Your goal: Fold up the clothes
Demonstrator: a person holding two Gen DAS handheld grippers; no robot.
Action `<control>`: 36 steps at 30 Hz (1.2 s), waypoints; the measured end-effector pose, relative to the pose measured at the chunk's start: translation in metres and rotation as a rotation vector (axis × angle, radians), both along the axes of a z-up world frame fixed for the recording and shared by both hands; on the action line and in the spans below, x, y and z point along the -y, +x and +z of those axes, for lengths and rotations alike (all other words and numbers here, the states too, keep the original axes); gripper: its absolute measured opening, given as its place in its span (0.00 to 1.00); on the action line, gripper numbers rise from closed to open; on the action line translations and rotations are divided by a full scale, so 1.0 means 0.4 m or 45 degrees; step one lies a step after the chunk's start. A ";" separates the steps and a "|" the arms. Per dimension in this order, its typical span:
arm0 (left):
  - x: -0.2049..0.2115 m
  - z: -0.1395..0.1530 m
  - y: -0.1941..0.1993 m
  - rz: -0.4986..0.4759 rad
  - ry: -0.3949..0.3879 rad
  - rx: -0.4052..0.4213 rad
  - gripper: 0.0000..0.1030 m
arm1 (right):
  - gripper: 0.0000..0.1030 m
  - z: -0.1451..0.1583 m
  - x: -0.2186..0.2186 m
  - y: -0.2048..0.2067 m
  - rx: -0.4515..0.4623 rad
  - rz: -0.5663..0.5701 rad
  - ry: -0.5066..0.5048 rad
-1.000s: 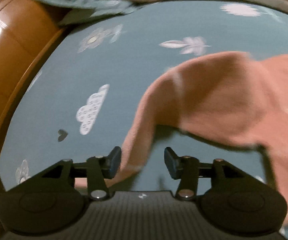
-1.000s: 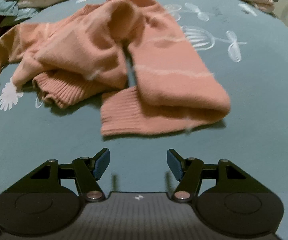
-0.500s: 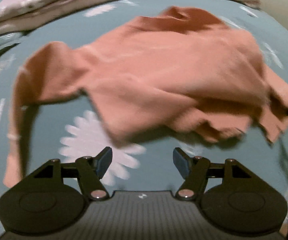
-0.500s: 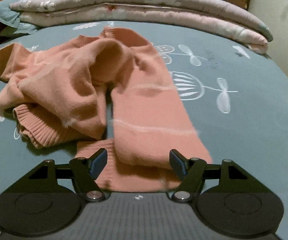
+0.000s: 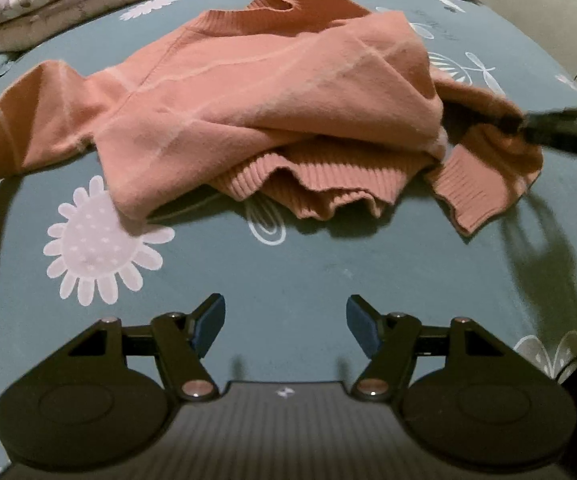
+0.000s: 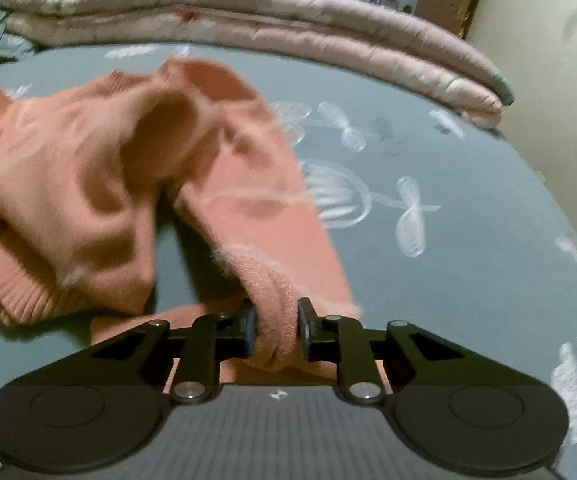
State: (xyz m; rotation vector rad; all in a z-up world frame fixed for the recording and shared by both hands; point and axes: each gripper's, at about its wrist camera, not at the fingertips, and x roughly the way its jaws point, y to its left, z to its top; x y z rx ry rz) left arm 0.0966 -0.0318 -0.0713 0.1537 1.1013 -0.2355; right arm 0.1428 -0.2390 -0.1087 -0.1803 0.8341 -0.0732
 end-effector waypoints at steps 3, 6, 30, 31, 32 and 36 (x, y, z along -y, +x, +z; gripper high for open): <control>-0.012 0.006 -0.004 0.022 0.007 0.008 0.66 | 0.20 0.047 0.044 0.018 0.023 -0.037 -0.049; -0.024 0.010 -0.008 0.041 0.014 0.013 0.66 | 0.15 0.089 0.096 0.046 0.038 -0.070 -0.106; -0.096 0.006 -0.005 0.150 0.066 0.002 0.66 | 0.18 -0.029 0.217 0.318 -0.128 -0.117 -0.569; -0.099 0.004 -0.006 0.157 0.067 -0.002 0.66 | 0.20 -0.036 0.217 0.321 -0.141 -0.112 -0.569; -0.102 0.002 -0.008 0.164 0.063 -0.009 0.66 | 0.21 -0.042 0.217 0.324 -0.154 -0.107 -0.570; -0.107 -0.004 -0.015 0.175 0.052 -0.022 0.66 | 0.36 -0.006 0.211 0.294 -0.147 -0.076 -0.476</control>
